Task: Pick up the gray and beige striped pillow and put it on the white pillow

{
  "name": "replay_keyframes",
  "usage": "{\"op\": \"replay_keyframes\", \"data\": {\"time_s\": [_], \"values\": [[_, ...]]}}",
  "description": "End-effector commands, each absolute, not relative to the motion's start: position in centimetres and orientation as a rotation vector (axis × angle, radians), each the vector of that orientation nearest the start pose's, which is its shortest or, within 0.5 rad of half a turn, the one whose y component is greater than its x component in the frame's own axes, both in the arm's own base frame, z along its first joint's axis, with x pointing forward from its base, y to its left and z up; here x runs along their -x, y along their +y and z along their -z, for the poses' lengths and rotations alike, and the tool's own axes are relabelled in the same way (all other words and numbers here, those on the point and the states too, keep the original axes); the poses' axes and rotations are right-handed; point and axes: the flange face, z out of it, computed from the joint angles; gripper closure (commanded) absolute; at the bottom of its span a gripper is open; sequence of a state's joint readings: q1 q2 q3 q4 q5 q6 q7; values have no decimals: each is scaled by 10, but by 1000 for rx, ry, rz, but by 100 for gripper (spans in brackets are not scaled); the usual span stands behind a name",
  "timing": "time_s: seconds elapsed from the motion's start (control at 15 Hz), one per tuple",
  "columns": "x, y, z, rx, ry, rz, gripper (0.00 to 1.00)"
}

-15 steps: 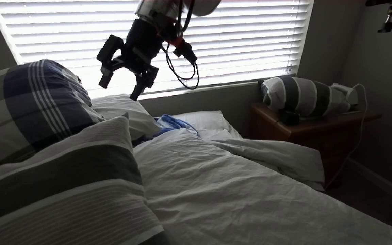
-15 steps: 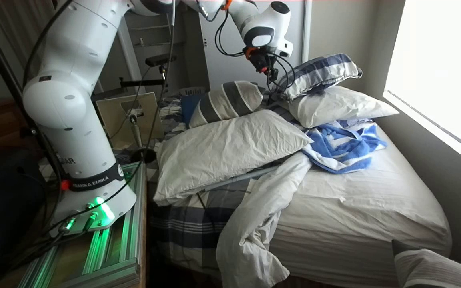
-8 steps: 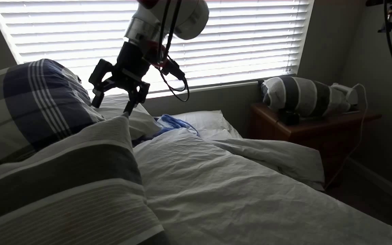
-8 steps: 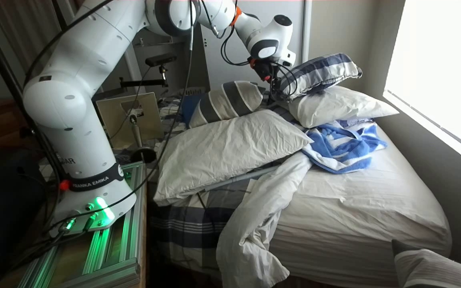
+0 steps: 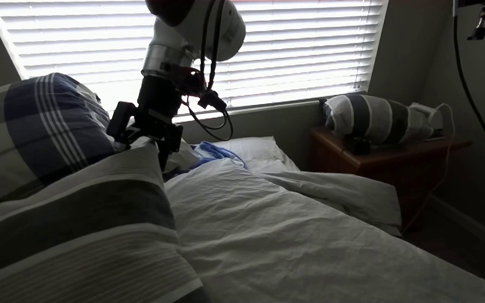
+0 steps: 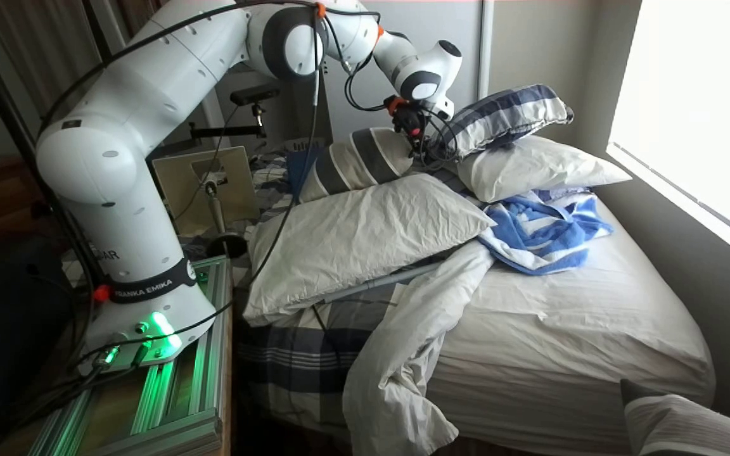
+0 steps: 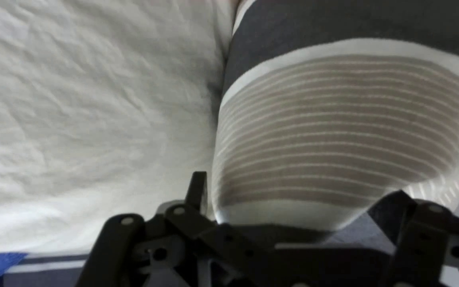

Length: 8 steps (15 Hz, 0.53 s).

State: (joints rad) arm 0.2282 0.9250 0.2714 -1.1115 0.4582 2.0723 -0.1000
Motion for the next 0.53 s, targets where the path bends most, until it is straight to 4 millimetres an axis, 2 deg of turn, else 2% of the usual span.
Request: {"op": "replay_keyframes", "data": {"time_s": [0.0,0.13,0.47], "values": [[-703,337,-274,2450,-419,-231,25],[-702,339,-277,2430,-447,-272,34],[-702,346,-299,2405,-482,-273,69]]}}
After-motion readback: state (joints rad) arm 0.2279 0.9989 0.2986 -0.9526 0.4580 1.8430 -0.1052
